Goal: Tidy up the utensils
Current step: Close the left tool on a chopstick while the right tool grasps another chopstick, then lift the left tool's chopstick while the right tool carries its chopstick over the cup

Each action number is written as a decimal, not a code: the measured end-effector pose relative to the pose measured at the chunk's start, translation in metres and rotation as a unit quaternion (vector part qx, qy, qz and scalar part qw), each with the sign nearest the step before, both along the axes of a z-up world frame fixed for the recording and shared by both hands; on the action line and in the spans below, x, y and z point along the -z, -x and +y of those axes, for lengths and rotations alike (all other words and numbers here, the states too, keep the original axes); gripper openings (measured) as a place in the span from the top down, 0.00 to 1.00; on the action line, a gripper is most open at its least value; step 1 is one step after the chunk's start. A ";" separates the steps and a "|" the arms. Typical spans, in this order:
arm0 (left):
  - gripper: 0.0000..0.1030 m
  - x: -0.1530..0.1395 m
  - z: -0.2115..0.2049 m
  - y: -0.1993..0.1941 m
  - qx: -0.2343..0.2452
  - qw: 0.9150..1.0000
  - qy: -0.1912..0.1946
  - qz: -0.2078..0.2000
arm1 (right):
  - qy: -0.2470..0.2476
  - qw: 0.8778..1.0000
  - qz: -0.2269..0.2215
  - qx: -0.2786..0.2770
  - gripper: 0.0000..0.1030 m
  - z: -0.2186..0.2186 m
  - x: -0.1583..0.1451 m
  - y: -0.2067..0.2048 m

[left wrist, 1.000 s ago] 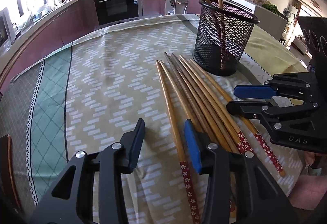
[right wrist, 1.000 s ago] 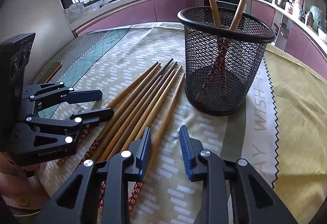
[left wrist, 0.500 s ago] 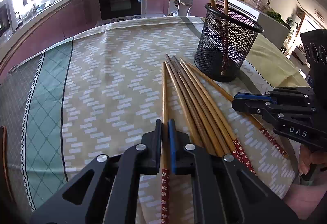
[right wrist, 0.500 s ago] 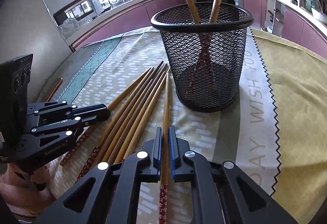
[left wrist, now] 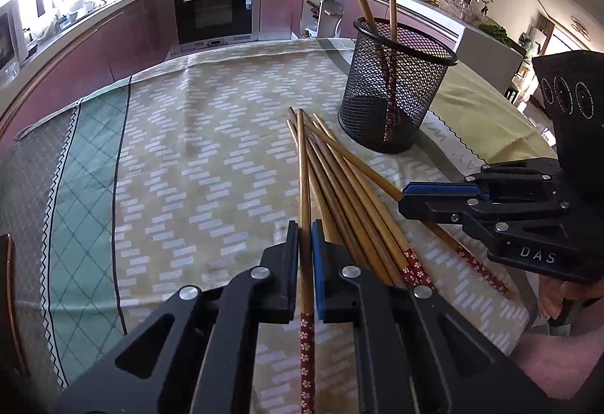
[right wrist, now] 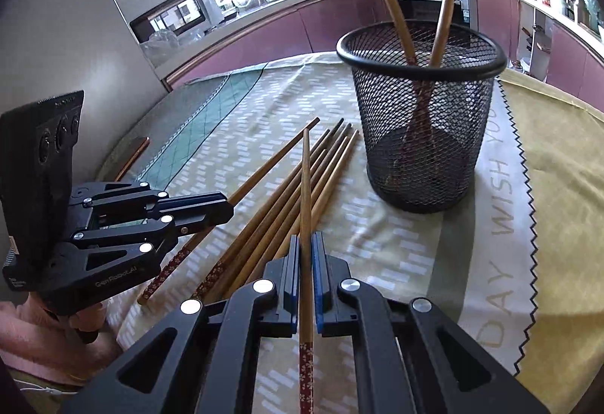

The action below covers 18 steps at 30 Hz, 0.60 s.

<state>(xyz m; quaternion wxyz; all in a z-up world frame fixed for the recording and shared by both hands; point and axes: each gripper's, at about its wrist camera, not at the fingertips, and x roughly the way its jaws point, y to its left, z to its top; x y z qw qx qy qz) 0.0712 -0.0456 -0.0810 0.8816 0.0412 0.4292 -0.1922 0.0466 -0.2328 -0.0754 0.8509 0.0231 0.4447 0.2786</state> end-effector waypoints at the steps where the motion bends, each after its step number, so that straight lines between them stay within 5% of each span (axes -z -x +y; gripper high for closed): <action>1: 0.92 0.002 0.000 -0.001 0.001 1.000 0.000 0.003 | 0.004 1.000 0.002 0.000 0.95 0.002 0.001 -0.001; 18: 0.91 0.011 -0.009 -0.019 0.024 0.999 -0.007 0.023 | 0.029 1.000 0.000 -0.003 0.94 0.015 0.006 -0.011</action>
